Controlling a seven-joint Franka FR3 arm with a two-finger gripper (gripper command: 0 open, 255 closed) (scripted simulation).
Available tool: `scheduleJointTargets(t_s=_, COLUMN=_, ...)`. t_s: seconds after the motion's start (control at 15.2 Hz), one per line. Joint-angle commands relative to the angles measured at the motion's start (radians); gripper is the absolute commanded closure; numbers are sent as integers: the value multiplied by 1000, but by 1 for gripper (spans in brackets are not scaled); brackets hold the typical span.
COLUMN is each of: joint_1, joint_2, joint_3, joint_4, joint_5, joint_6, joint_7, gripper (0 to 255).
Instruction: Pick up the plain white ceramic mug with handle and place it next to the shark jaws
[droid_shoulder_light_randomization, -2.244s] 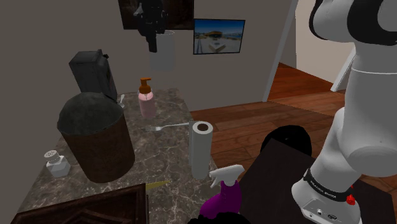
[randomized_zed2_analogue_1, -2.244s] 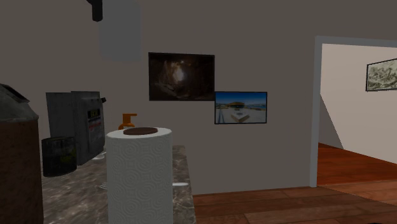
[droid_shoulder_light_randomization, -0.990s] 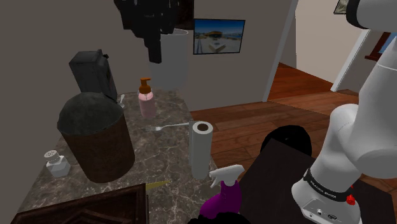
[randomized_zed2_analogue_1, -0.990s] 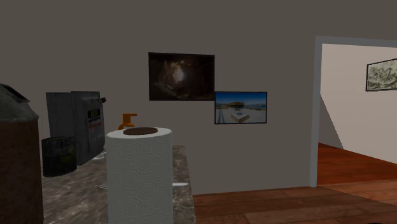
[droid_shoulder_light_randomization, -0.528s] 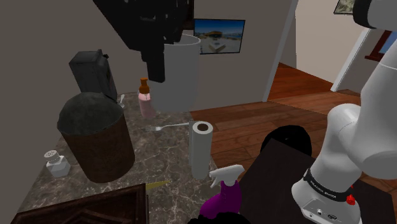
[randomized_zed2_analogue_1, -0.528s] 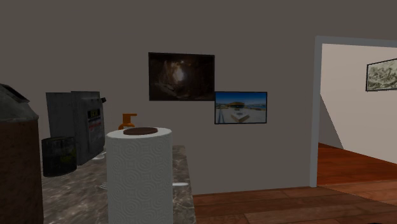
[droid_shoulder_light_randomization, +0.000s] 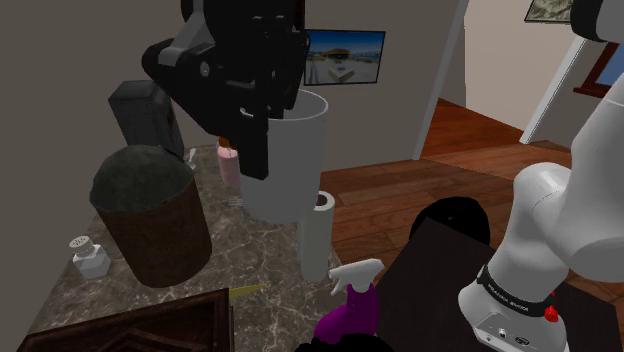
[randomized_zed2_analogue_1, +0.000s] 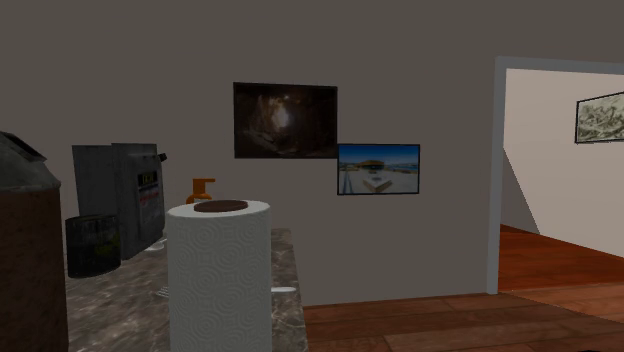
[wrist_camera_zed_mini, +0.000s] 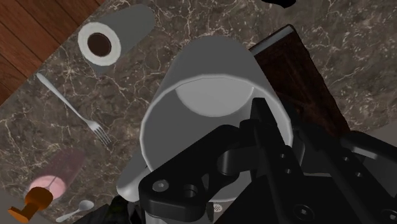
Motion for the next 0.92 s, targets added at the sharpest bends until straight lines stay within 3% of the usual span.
scheduleJointTargets(t_s=0.0, joint_1=-2, joint_2=-15, joint_3=-3, joint_4=-44, joint_5=8, joint_6=32, joint_7=-2, gripper=255)
scheduleJointTargets(t_s=0.86, joint_1=-8, joint_2=-76, joint_3=-16, joint_4=-283, joint_5=42, joint_6=220, joint_7=-20, gripper=255)
